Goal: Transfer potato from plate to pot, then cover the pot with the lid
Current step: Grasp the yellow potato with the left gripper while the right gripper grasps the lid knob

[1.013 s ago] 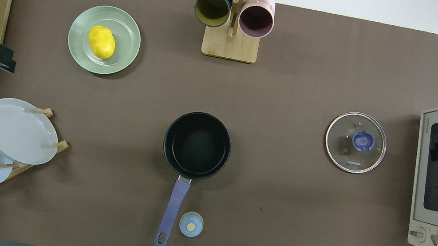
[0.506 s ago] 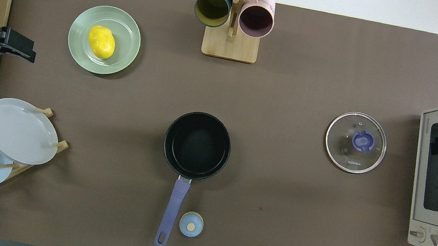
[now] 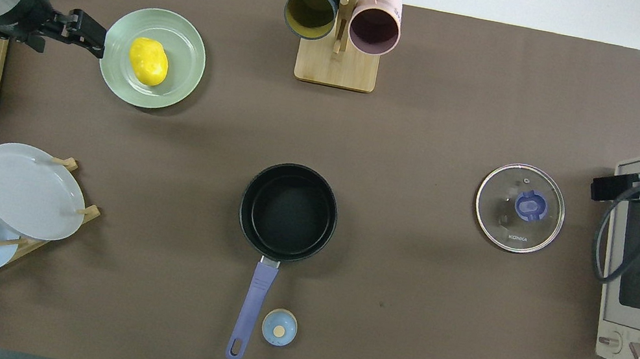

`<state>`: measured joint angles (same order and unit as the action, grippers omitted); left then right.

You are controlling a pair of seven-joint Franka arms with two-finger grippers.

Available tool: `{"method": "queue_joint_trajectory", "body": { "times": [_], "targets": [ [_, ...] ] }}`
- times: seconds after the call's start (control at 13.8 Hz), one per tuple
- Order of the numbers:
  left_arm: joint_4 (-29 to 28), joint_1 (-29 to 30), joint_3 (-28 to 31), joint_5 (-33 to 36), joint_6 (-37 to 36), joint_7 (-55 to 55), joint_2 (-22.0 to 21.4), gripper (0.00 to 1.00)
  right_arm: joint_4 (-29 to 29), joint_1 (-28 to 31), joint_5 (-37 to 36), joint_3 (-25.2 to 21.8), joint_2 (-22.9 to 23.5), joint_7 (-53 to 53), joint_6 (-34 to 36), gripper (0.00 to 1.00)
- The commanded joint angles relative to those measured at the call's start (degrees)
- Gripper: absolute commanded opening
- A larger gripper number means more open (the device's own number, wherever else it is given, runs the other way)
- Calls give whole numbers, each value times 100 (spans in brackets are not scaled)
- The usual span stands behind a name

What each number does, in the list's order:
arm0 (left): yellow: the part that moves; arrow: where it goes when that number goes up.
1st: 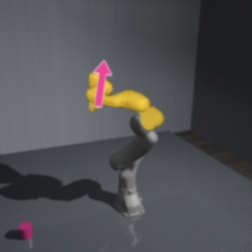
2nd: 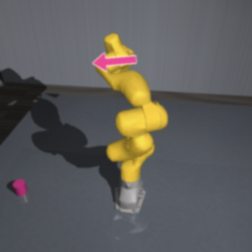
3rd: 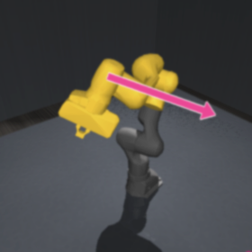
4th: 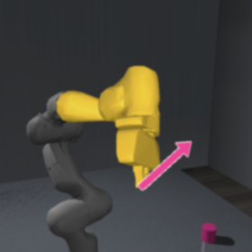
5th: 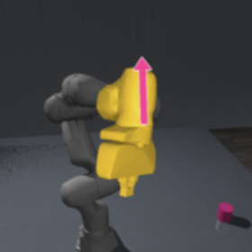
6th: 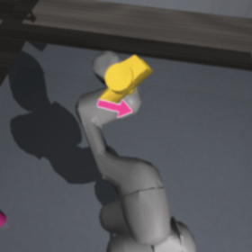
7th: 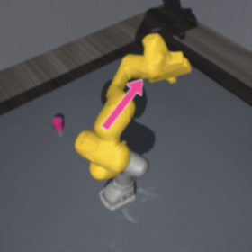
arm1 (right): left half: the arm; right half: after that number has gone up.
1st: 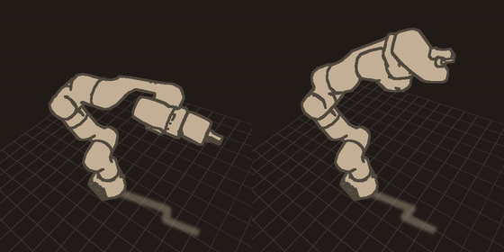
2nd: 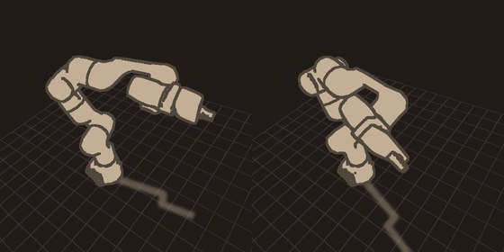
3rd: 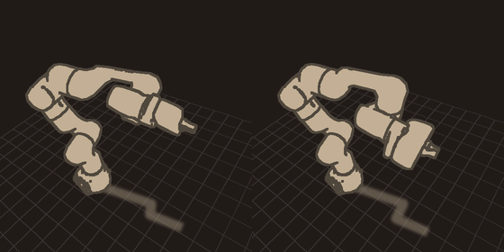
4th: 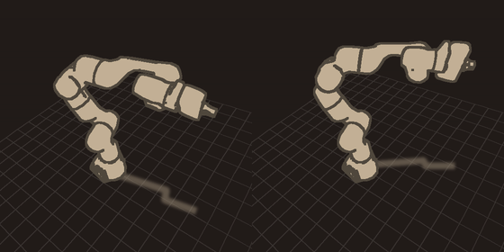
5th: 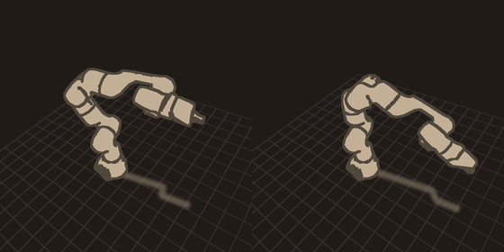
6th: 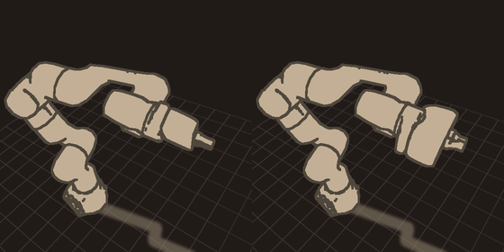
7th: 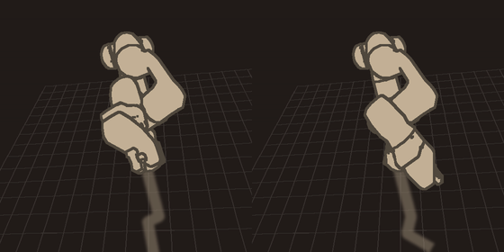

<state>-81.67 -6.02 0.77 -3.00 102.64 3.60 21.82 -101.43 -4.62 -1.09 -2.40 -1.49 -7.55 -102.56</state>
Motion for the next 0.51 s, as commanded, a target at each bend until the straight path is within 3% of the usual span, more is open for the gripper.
{"method": "queue_joint_trajectory", "body": {
  "times": [0.0,0.22,0.43],
  "targets": [
    [984,-109,11,-114,343,385,1163,100,-456,-249,65,12,217,69,-614,100],
    [1127,-171,20,-79,730,544,1658,100,-841,-241,56,12,588,17,-1412,100],
    [716,-259,20,9,1214,677,1685,100,-1228,-118,47,12,781,-255,-1985,100]
  ]
}}
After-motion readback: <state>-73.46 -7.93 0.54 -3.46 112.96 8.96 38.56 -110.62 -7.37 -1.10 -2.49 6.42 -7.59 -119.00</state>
